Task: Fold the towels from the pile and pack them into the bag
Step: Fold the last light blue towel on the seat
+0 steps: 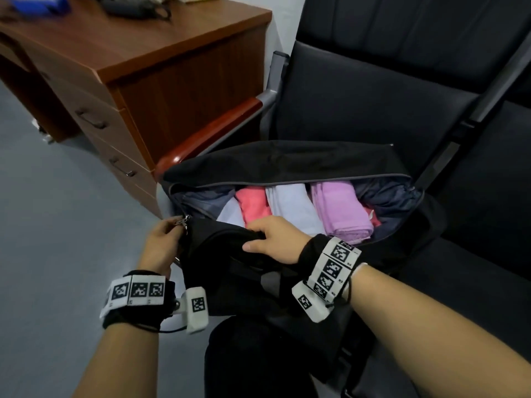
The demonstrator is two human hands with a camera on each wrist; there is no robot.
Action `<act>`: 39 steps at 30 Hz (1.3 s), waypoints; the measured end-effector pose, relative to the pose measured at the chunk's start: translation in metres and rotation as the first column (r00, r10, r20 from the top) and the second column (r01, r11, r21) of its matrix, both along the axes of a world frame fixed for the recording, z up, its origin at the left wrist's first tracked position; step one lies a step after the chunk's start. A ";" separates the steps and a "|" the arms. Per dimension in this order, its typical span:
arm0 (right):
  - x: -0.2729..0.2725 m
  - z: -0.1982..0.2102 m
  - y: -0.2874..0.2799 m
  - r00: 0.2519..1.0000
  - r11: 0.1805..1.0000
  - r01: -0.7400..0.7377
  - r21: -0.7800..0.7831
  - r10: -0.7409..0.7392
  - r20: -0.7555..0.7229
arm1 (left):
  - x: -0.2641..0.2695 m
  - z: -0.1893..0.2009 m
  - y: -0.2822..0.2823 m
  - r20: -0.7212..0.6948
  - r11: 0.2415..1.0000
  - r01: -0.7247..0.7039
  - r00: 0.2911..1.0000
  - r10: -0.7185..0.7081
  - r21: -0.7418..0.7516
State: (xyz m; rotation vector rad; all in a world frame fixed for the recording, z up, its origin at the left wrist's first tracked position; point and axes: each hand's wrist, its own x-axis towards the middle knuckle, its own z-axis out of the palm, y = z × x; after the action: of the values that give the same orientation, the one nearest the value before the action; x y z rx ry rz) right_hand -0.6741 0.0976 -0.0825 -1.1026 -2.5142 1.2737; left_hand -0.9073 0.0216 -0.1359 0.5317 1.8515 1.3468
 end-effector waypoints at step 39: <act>-0.003 0.073 -0.053 0.946 0.945 0.315 -0.086 -0.320 -0.056 | 0.089 0.096 -0.056 -0.318 0.921 0.341 0.908 -0.271 0.188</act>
State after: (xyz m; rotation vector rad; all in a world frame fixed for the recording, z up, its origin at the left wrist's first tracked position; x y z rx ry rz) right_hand -0.6773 0.0451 -0.0095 -1.3862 -2.1411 1.2972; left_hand -0.8178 -0.0342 -0.0395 1.1525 1.7389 1.3337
